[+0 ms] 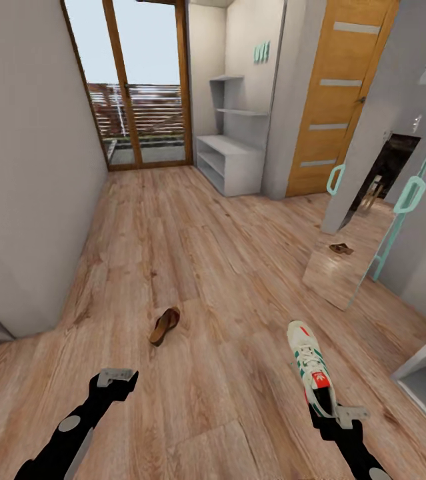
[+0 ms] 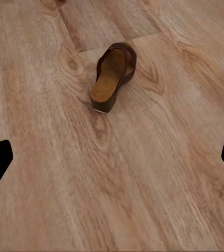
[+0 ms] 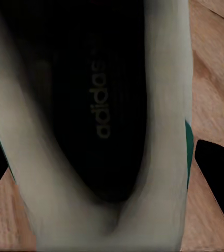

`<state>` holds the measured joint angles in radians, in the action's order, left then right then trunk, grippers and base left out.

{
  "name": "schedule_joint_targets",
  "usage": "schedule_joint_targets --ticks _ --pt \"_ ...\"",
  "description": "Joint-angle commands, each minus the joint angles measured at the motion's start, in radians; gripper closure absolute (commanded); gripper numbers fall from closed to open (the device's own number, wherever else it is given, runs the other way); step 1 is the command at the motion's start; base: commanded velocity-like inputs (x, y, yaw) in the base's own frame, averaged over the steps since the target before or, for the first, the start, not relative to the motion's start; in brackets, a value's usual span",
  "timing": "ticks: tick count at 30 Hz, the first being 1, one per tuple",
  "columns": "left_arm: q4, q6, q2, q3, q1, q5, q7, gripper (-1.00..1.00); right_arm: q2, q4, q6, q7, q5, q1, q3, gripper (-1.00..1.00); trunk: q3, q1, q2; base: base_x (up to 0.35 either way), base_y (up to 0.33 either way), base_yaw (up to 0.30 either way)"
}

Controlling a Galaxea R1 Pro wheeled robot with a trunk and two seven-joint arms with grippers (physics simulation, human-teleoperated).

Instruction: Pick up the two gym shoes and the two sandals from the corridor floor and place them onto the hallstand (shoe rack) in the corridor, making sure they are on the rack and not on the floor. Arrange them so the two gym shoes are next to each other and the two sandals are next to each other.

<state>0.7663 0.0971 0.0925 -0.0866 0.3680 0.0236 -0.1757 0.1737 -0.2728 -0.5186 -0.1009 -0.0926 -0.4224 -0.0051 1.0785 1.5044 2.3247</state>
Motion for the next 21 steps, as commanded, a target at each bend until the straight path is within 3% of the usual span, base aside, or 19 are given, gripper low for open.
schedule_joint_targets --ticks 1,15,21 --pt "0.0 0.002 0.0 -0.004 0.0 0.003 -0.007 -1.0 0.0 0.001 -0.003 -0.01 -0.01 -0.001 -0.001 1.0 0.0 0.0 0.0 0.018 0.0 -0.286" --pt "-0.001 0.002 -0.001 -0.003 0.001 0.004 -0.007 -1.0 0.0 0.001 -0.003 -0.01 -0.01 -0.001 -0.001 1.0 -0.002 0.0 0.0 0.226 0.131 -0.292" --pt "-0.001 0.002 -0.002 -0.002 0.001 0.005 -0.007 -1.0 -0.001 0.001 -0.003 -0.01 -0.01 0.0 -0.001 1.0 -0.002 0.0 0.0 0.285 0.185 -0.084"
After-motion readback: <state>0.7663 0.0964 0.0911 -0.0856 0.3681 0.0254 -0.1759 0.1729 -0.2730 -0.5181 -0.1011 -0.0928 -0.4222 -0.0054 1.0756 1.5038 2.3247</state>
